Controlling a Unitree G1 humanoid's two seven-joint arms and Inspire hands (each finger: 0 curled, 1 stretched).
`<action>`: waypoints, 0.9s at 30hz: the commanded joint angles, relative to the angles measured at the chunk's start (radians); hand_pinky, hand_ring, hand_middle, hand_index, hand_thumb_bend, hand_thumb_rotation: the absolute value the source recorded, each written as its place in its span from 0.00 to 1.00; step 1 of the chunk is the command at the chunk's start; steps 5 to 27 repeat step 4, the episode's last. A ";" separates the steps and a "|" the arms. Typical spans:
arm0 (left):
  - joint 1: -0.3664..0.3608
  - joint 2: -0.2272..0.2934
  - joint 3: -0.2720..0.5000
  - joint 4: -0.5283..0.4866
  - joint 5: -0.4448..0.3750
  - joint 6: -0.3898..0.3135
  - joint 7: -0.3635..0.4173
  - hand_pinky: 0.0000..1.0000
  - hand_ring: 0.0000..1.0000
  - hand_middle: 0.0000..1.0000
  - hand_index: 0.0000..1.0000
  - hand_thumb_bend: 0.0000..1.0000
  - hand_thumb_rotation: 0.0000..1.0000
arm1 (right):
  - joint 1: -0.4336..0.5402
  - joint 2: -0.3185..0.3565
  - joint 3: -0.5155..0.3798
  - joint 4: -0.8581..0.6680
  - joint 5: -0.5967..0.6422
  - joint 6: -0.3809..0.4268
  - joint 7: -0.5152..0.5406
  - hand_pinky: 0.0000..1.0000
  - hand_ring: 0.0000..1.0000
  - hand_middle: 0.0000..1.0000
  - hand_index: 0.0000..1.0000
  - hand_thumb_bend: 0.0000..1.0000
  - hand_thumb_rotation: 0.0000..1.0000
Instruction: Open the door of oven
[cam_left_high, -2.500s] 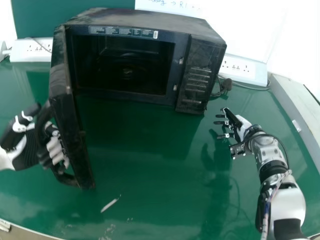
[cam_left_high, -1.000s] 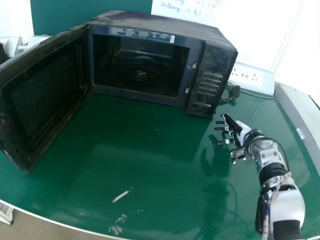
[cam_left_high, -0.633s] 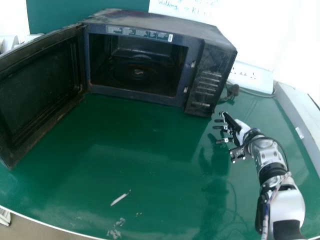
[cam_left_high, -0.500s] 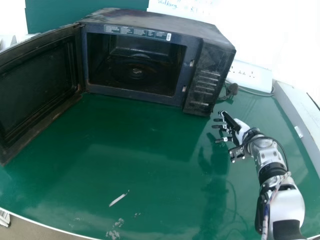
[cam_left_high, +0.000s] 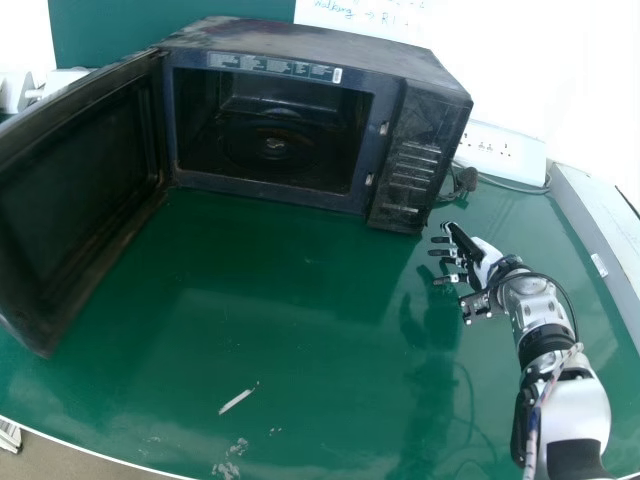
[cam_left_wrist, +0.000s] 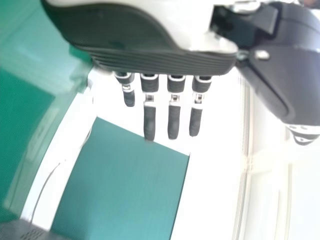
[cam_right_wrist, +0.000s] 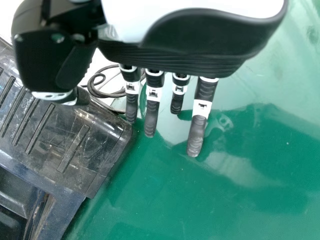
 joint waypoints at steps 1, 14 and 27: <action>-0.003 -0.005 0.006 -0.013 -0.005 -0.019 0.024 0.81 0.92 0.94 0.96 0.92 1.00 | 0.040 0.007 0.005 0.027 -0.009 0.026 0.013 0.71 0.77 0.78 0.86 0.56 0.53; -0.012 -0.006 0.011 -0.006 -0.011 -0.017 0.051 0.84 0.94 0.97 0.96 0.90 1.00 | 0.039 0.008 0.003 0.028 -0.007 0.030 0.007 0.69 0.75 0.77 0.86 0.55 0.52; -0.012 -0.006 0.011 -0.006 -0.011 -0.017 0.051 0.84 0.94 0.97 0.96 0.90 1.00 | 0.039 0.008 0.003 0.028 -0.007 0.030 0.007 0.69 0.75 0.77 0.86 0.55 0.52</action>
